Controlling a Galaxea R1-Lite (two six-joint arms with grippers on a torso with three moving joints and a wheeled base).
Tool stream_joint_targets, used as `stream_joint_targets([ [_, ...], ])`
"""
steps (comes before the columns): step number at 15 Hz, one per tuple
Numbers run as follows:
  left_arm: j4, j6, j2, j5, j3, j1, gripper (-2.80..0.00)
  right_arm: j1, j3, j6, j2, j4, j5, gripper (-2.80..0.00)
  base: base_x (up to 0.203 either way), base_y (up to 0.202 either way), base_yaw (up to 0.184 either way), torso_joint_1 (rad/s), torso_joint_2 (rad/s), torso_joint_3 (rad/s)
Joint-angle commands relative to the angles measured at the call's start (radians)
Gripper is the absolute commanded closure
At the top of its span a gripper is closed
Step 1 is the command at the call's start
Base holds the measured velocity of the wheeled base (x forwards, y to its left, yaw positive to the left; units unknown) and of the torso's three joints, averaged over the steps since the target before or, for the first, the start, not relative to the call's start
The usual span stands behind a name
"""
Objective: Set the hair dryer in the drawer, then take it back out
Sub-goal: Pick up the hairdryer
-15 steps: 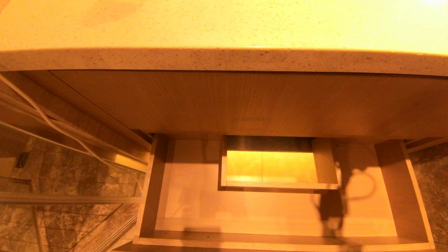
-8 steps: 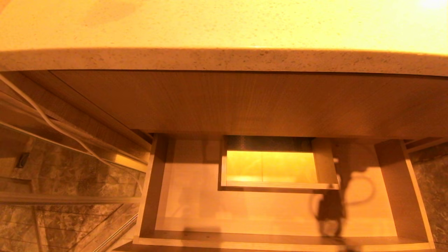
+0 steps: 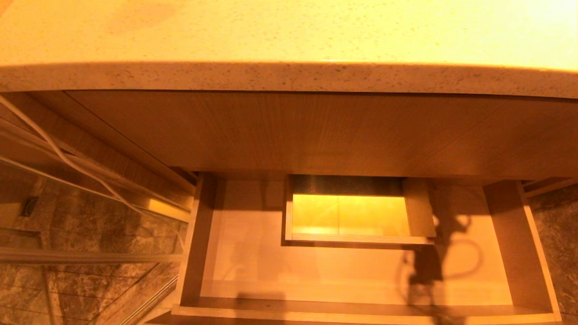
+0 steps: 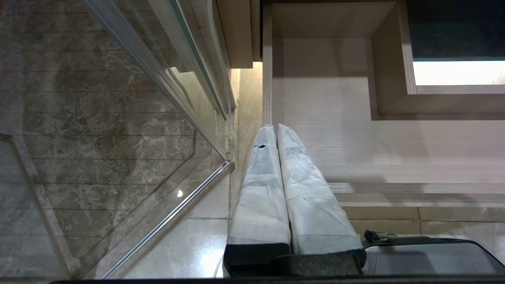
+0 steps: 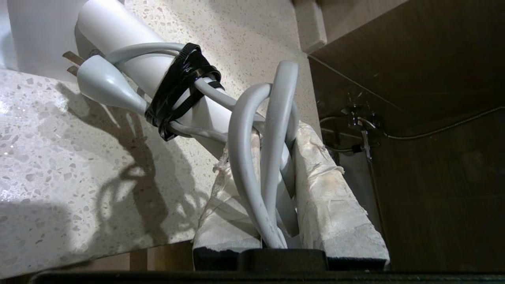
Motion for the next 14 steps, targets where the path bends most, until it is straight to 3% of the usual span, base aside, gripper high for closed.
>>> stream_joint_targets([
  [1,0.0,0.0,0.0,0.0,0.002,0.0,0.0,0.0,0.034,-0.01,-0.058,-0.016,-0.002,0.0,0.0,0.0,0.0,0.0,0.0,0.0],
  [8,0.0,0.0,0.0,0.0,0.002,0.0,0.0,0.001,0.17,-0.099,-0.193,-0.117,-0.002,0.0,0.0,0.0,0.0,0.0,0.0,0.0],
  [14,0.0,0.0,0.0,0.0,0.002,0.0,0.0,0.001,0.221,-0.108,-0.264,-0.14,0.002,0.0,0.0,0.0,0.0,0.0,0.0,0.0],
])
